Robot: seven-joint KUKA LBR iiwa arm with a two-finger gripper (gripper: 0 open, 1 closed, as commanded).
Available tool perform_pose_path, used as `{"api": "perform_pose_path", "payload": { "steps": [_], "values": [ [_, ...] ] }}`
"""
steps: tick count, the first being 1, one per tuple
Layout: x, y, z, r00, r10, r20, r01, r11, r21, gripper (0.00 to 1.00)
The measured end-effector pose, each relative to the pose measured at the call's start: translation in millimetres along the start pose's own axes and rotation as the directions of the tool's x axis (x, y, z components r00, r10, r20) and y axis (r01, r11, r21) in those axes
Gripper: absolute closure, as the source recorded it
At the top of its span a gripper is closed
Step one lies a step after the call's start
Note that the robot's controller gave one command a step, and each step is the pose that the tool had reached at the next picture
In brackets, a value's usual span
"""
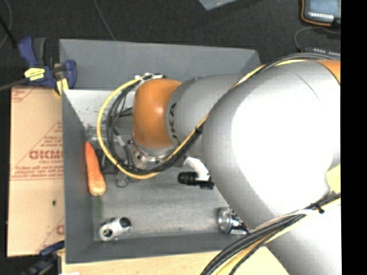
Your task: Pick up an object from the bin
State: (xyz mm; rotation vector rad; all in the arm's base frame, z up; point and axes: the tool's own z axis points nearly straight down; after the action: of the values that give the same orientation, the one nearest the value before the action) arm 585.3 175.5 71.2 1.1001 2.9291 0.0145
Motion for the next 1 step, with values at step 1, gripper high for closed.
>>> {"api": "perform_pose_path", "payload": {
  "steps": [1],
  "values": [
    [0.2,-0.6,-2.5,1.0,0.001,-0.001,-0.001,1.0,0.001,1.0]
  ]
}}
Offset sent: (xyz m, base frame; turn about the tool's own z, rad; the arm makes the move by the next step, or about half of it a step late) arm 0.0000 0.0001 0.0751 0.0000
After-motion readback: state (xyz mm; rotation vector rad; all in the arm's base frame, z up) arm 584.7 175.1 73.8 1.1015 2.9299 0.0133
